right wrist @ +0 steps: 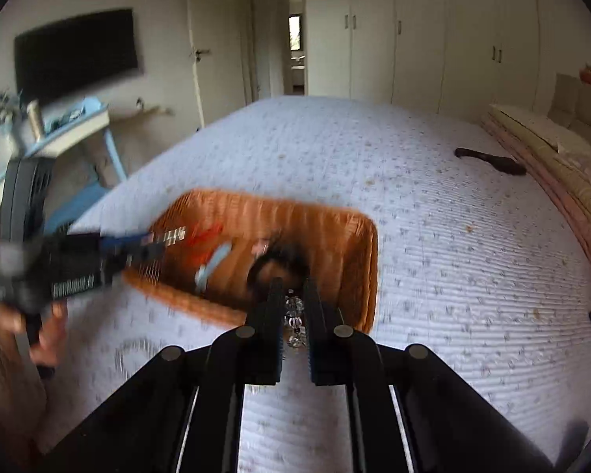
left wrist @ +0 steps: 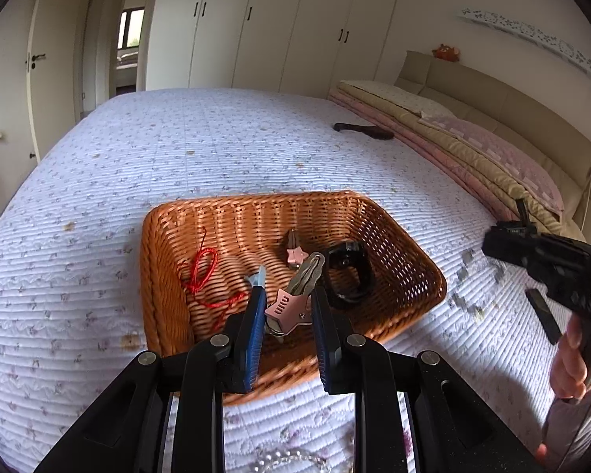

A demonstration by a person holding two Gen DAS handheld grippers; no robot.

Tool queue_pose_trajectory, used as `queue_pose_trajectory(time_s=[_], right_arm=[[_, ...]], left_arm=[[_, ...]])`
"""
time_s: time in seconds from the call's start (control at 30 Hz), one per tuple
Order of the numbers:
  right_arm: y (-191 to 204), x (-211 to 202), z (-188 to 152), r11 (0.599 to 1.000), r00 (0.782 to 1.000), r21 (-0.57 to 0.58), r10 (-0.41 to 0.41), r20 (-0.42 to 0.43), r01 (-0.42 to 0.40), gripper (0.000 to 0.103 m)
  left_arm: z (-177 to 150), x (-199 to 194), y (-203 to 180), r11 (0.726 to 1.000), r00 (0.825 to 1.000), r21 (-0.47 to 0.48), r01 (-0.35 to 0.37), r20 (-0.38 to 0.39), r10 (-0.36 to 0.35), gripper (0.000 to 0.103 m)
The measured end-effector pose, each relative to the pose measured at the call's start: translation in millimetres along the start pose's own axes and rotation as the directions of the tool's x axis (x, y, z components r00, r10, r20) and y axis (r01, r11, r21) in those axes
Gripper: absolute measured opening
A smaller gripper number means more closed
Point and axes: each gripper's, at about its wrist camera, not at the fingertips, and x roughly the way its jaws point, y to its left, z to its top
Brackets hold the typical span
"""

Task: Organize jewelry
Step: 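Open the left tool to release the pink clip while the right tool drops the chain into the basket, then lift both open tools away from the basket over the remaining jewelry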

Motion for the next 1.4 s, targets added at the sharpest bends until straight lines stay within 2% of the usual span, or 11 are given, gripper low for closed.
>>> queue_pose_trajectory(time_s=[0.17,0.4,0.87,0.93,0.97,1.0,1.03,1.07,1.1,1.4], right_arm=[[-17.8,34.2,16.9,0.996,1.0,0.09,0.004,0.0,-0.004,0.01],[-27.4,81.1,1.8,0.991,0.998,0.135,-0.009,-0.054,0.016,0.01],[-31.2,101.3,-14.4,0.984,0.993,0.172,0.059,-0.104,-0.04,0.011],[-29.2,102.1,-15.5,0.985,0.993,0.167,0.059,-0.103,-0.041,0.011],[-28.3,101.9,-16.0,0.986,0.993,0.164,0.057,-0.103,-0.039,0.012],[-27.8,101.2,-16.3,0.986,0.993,0.163,0.063,-0.1,-0.046,0.016],[-27.5,100.0,-16.3,0.985,0.993,0.165,0.068,-0.098,-0.051,0.022],[-27.3,98.6,-15.9,0.984,0.993,0.168,0.071,-0.092,-0.055,0.042],[-27.4,95.7,-15.9,0.984,0.995,0.168,0.069,-0.078,-0.055,0.055],[-21.9,46.6,-10.4,0.979,0.997,0.191,0.072,0.016,-0.074,0.057]], left_arm=[[8.4,15.9,5.8,1.0,1.0,-0.025,-0.008,-0.015,0.008,0.023],[6.0,39.5,4.3,0.999,0.998,-0.022,-0.049,-0.05,0.048,0.023],[-2.8,51.6,-1.8,0.995,0.993,0.01,-0.095,-0.067,0.096,0.024],[-3.6,52.8,-0.9,0.996,0.993,0.01,-0.091,-0.072,0.091,0.027],[-3.9,53.2,-0.4,0.996,0.993,0.006,-0.09,-0.075,0.09,0.039],[-3.9,52.1,0.1,0.996,0.993,0.002,-0.093,-0.072,0.093,0.054],[-4.3,50.1,0.3,0.995,0.993,0.0,-0.097,-0.063,0.096,0.058],[-4.4,46.5,0.0,0.995,0.994,0.001,-0.096,-0.048,0.096,0.06],[-4.2,43.8,-0.5,0.996,0.995,0.003,-0.093,-0.042,0.093,0.06],[-4.7,-11.3,-8.6,0.996,0.995,0.003,-0.094,0.04,0.094,0.06]])
